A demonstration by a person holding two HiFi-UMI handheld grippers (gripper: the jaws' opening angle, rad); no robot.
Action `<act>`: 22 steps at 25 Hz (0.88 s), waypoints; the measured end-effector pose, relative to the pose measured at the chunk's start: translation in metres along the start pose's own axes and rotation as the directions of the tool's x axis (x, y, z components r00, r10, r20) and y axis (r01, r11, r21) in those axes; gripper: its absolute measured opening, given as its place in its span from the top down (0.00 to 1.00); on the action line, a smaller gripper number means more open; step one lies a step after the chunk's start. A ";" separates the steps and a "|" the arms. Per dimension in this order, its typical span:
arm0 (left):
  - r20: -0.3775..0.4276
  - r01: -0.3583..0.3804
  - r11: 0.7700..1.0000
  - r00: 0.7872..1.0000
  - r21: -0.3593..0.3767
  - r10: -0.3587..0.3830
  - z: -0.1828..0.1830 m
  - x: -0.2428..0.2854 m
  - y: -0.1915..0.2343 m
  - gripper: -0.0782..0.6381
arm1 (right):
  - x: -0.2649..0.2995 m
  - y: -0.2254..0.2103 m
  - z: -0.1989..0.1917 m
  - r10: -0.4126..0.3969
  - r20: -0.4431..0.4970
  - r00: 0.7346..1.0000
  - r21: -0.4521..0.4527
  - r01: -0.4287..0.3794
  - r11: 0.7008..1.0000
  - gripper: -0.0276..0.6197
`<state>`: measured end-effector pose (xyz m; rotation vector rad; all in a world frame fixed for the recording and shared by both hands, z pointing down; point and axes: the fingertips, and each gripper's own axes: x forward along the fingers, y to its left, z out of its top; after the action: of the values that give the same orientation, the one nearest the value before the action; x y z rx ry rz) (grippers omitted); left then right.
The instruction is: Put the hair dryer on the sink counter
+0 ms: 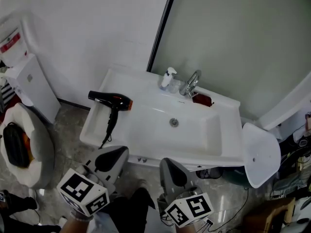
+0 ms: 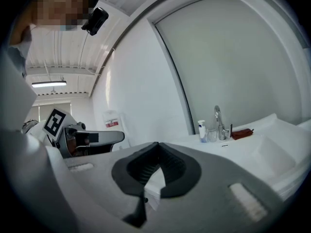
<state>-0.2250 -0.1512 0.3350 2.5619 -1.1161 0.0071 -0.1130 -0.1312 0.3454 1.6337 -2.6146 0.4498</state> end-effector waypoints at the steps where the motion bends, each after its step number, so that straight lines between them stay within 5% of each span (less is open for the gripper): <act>1: -0.007 0.004 1.000 1.000 0.000 -0.004 -0.002 -0.003 0.001 0.88 | -0.003 0.004 -0.001 -0.012 0.001 1.000 -0.005 0.012 1.000 0.96; 10: -0.009 0.046 0.999 0.999 -0.003 -0.046 -0.001 -0.016 -0.006 0.88 | -0.019 0.017 0.007 -0.060 0.019 0.998 -0.035 0.061 0.998 0.96; 22: 0.025 0.027 1.000 0.999 0.015 -0.028 0.012 0.000 -0.027 0.88 | -0.023 0.004 0.019 -0.003 0.037 0.999 -0.045 0.004 0.999 0.96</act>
<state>-0.2074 -0.1377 0.3155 2.5973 -1.0941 -0.0243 -0.1039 -0.1139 0.3226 1.6491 -2.6275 0.3614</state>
